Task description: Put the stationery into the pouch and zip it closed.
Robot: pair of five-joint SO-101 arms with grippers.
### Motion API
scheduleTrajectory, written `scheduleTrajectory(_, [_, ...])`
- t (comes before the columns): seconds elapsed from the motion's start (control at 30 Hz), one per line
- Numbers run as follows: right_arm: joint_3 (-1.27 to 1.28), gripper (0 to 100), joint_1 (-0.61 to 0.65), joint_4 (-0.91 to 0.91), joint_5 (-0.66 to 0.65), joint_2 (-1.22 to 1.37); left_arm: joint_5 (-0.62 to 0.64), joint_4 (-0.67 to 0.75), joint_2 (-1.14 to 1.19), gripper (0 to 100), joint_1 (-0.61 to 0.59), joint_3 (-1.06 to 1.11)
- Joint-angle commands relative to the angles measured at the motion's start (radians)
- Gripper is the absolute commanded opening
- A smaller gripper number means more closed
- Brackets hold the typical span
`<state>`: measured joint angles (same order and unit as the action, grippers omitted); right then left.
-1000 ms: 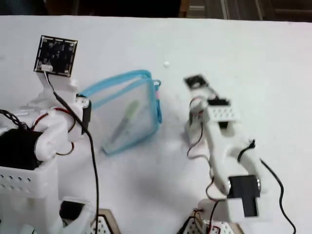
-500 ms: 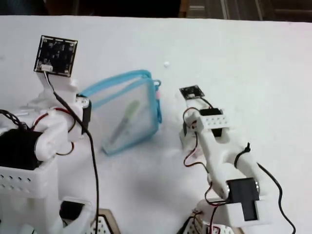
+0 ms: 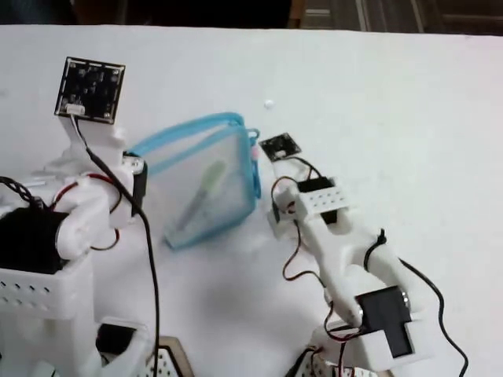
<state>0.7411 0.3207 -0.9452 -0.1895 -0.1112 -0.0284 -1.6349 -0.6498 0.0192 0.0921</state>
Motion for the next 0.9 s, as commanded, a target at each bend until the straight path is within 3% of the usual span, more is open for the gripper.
scheduleTrajectory(0.0, [-0.003, 7.9, -0.031, 0.007, 0.008, -0.004, -0.011, -0.023, 0.002, 2, -0.008, 0.038])
scheduleTrajectory(0.17, [-0.003, 7.7, -0.107, 0.007, 0.000, -0.002, -0.011, -0.023, 0.002, 2, -0.008, 0.038])
scheduleTrajectory(0.47, [-0.028, 2.6, -0.119, -0.005, 0.008, -0.048, -0.011, -0.025, 0.002, 2, -0.008, 0.038])
scheduleTrajectory(0.7, [-0.175, 1.7, -0.216, -0.139, 0.089, -0.344, -0.011, -0.017, -0.085, 2, -0.008, 0.048])
scheduleTrajectory(0.87, [-0.351, 1.7, -0.177, -0.154, 0.169, -0.608, -0.009, -0.015, -0.093, 2, -0.008, 0.049])
